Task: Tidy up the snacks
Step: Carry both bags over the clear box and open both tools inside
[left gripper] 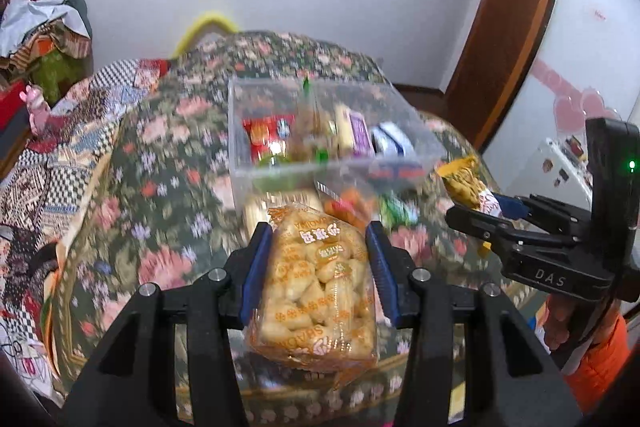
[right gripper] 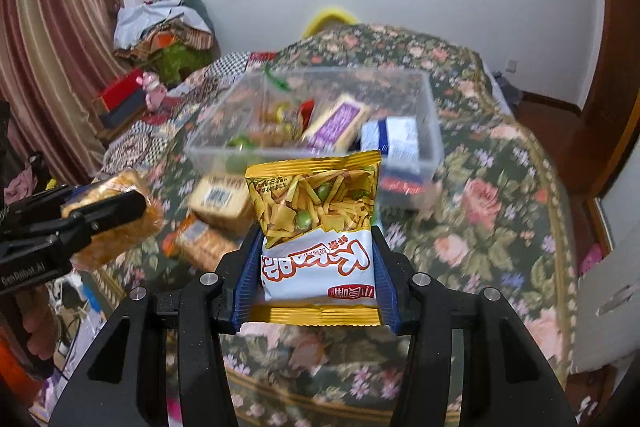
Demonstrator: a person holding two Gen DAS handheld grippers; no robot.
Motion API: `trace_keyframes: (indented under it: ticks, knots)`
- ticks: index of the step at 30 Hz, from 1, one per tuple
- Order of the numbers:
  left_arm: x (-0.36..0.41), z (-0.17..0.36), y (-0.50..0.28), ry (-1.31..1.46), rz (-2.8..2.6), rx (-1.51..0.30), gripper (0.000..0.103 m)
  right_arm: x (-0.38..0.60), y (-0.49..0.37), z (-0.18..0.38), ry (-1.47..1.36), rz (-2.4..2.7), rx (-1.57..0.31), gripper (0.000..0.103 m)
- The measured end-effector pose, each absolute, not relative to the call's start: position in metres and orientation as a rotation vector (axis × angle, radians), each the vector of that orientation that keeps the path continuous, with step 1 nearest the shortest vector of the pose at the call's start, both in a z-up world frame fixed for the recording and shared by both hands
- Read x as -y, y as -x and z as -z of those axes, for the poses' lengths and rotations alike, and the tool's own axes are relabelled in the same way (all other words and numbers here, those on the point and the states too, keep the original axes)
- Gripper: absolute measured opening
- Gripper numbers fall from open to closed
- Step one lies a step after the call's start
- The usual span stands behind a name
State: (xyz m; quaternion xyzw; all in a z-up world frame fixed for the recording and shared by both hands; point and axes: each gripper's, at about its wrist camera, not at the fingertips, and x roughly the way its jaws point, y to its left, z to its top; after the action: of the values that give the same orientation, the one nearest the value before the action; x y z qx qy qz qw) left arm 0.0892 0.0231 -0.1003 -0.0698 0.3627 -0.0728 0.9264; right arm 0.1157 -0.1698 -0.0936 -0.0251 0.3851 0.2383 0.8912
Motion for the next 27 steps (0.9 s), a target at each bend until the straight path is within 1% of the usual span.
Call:
trace_keyframes:
  ticks: [10,17,27]
  knots:
    - [-0.035,0.066,-0.129,0.167,0.131,-0.653,0.048,0.174,-0.146,0.066,0.033,-0.465,-0.711,0.047]
    - [-0.043,0.055,-0.16,0.173,0.106,-0.622,0.048,0.173,-0.17,0.053,0.027,-0.449,-0.666,0.047]
    - [-0.049,0.077,-0.215,0.185,0.076,-0.672,0.048,0.161,-0.209,0.062,0.031,-0.438,-0.678,0.047]
